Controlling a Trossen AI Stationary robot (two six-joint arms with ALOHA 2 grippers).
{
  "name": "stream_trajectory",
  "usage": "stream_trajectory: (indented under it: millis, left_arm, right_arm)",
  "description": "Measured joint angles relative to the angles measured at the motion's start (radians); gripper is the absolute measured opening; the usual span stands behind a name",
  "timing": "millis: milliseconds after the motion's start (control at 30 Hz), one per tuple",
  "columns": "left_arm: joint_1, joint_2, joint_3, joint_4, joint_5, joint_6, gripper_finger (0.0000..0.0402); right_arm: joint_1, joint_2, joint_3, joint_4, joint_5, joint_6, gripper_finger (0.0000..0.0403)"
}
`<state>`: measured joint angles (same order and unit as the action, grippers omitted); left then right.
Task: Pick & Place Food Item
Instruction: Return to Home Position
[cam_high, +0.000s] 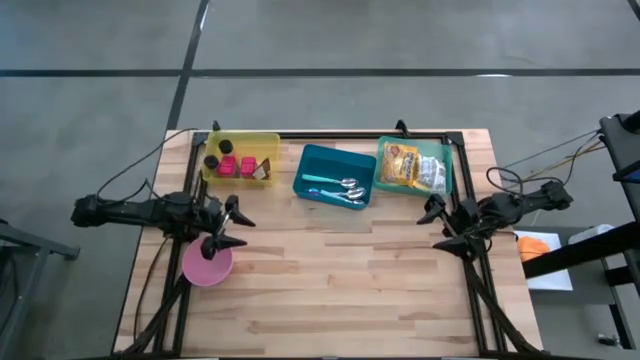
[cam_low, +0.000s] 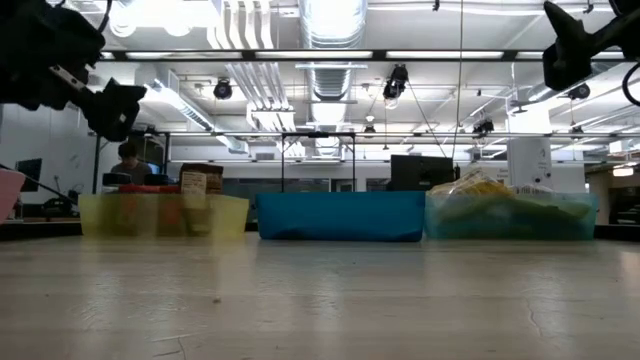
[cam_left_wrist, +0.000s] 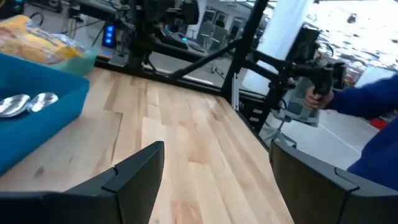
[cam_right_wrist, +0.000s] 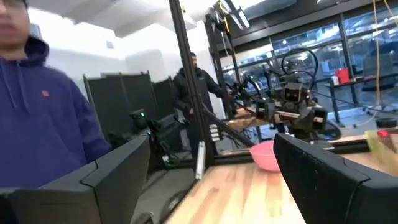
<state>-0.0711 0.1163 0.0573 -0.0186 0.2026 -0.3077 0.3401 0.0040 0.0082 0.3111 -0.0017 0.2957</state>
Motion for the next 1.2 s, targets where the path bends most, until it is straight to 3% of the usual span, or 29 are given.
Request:
stream_trajectory:
  millis: [167, 467, 1200]
  left_arm:
    - [0.000, 0.010, -0.054, 0.071, 0.020, 0.019, 0.0297]
    - [0.000, 0.025, -0.054, 0.074, 0.021, 0.112, 0.0297]
    - [0.000, 0.025, -0.055, 0.074, 0.018, 0.041, 0.0296]
  right_arm:
    - [0.000, 0.000, 0.000, -0.032, -0.002, -0.084, 0.0335]
    - [0.000, 0.011, 0.000, -0.074, 0.001, -0.065, 0.0335]
    - [0.000, 0.011, 0.000, -0.076, 0.002, -0.070, 0.0335]
